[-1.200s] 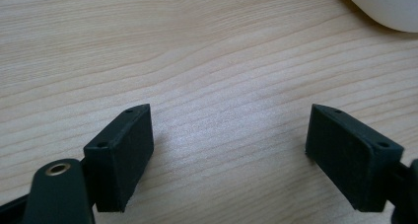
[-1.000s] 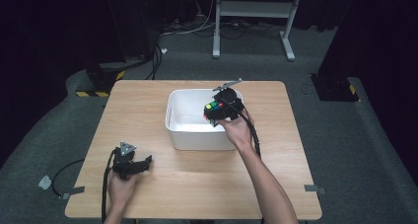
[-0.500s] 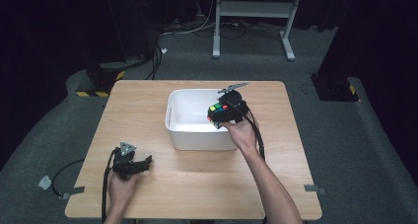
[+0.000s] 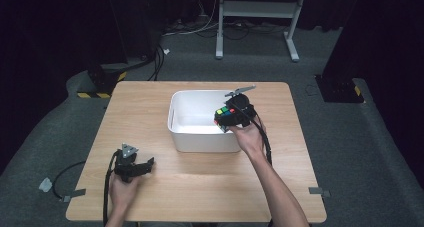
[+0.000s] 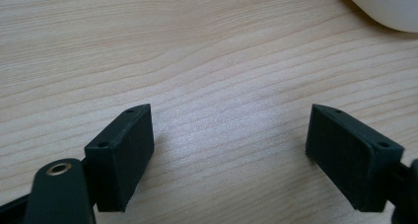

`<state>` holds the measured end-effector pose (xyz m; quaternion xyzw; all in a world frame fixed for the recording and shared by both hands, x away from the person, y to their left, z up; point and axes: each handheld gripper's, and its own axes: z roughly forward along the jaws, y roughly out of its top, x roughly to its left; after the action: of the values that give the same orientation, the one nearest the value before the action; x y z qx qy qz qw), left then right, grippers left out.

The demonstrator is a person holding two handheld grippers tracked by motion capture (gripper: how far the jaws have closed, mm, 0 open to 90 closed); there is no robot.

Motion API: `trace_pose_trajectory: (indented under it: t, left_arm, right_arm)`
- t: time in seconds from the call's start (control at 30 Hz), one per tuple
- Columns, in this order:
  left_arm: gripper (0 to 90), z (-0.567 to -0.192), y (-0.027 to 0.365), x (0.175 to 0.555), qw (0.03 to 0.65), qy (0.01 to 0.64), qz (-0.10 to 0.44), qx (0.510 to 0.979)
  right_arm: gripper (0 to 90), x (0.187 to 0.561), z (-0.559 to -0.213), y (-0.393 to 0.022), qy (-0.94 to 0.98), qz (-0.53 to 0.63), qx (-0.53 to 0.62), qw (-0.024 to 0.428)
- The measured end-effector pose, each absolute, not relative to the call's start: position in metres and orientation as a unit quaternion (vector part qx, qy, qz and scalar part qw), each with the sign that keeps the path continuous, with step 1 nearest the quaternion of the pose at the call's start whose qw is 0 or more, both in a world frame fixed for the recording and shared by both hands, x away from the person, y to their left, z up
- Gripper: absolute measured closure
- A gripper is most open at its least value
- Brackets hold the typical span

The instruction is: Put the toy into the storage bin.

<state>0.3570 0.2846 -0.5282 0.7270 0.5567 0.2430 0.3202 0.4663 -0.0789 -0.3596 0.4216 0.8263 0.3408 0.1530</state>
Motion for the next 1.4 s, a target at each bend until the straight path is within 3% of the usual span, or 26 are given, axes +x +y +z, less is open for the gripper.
trace_pose_trajectory:
  t: [1.4]
  left_arm:
    - [18.4,-0.528,0.285,0.357,0.319,0.556,0.243,0.728]
  right_arm:
    - [33.9,0.456,-0.37,-0.102,0.821,0.319,0.445,0.161]
